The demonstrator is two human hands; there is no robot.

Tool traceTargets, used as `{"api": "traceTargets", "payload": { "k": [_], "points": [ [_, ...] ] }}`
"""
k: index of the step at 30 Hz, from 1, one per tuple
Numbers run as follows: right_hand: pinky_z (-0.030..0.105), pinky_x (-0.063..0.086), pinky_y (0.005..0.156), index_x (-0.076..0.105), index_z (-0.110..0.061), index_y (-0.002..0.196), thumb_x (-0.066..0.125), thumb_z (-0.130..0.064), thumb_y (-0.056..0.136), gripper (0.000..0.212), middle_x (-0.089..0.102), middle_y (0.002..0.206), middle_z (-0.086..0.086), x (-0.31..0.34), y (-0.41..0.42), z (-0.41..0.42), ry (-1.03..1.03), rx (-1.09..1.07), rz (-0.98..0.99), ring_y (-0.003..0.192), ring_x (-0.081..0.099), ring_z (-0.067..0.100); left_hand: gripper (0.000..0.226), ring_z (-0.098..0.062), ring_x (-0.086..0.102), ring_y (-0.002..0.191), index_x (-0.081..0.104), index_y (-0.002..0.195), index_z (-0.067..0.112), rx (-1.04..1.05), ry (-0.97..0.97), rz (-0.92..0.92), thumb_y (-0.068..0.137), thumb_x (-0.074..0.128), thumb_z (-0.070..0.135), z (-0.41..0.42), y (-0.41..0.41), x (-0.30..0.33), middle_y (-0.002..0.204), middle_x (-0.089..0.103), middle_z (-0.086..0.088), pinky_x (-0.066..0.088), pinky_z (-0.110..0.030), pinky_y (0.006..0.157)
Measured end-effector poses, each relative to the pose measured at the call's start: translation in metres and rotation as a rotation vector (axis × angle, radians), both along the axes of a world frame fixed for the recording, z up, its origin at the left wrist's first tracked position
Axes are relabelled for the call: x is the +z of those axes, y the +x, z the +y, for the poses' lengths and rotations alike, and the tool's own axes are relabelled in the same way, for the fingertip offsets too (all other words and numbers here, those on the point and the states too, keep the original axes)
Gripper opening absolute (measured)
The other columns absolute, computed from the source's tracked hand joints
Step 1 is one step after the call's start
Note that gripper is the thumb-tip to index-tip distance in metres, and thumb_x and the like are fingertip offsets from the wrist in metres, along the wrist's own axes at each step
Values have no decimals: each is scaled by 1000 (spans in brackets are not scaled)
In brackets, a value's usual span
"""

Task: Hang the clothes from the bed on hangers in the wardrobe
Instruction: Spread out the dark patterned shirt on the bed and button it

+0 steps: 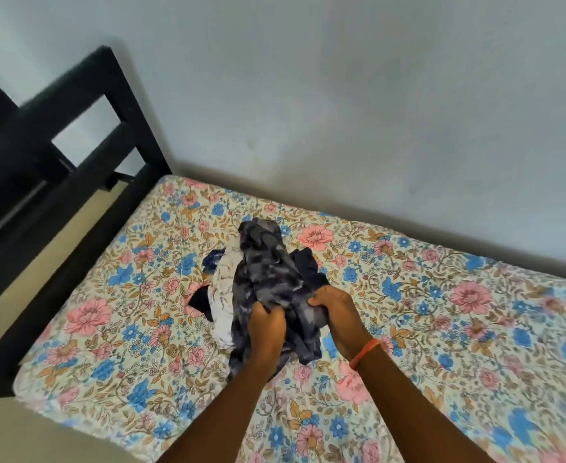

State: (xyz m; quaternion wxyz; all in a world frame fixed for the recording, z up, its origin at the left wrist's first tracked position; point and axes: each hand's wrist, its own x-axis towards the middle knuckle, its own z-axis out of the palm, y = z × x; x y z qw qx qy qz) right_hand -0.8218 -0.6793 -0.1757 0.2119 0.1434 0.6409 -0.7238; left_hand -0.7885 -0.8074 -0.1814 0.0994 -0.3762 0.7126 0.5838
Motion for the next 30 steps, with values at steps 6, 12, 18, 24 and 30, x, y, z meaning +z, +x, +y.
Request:
{"api": "traceTargets", "payload": {
  "k": [6, 12, 18, 24, 30],
  "points": [
    [28, 29, 55, 36, -19, 55, 60, -8, 75, 33, 31, 61, 1, 85, 53, 92, -82, 31, 80, 56, 29, 16, 35, -27, 44, 64, 46, 66, 16, -81, 267, -11, 98, 45, 31, 84, 28, 92, 67, 46, -7, 36, -38, 63],
    [33, 41, 63, 58, -8, 72, 70, -10, 73, 12, 52, 79, 15, 142, 87, 178, -125, -48, 74, 76, 48, 29, 16, -25, 60, 89, 59, 96, 10, -391, 79, 146, 97, 56, 25, 170, 19, 150, 101, 63, -13, 43, -32, 77],
    [34, 54, 56, 62, -16, 104, 63, -23, 94, 13, 66, 96, 2, 166, 132, 282, -209, -57, 53, 87, 64, 20, 31, -33, 63, 106, 65, 106, 0, -487, 42, 244, 98, 56, 29, 267, 26, 196, 112, 67, -18, 52, -47, 94],
    [32, 46, 53, 65, -15, 116, 62, -22, 96, 22, 71, 92, 3, 183, 157, 339, -75, -72, 207, 83, 66, 24, 25, -29, 63, 90, 54, 80, 11, -618, 154, 357, 102, 50, 22, 342, 39, 245, 96, 63, -21, 53, -43, 88],
    [47, 56, 87, 69, 2, 112, 62, -15, 95, 25, 71, 111, 22, 195, 162, 380, -102, -267, 281, 101, 68, 39, 24, -35, 67, 94, 60, 89, 9, -696, 247, 312, 103, 49, 25, 380, 43, 264, 93, 66, -17, 54, -51, 91]
  ]
}}
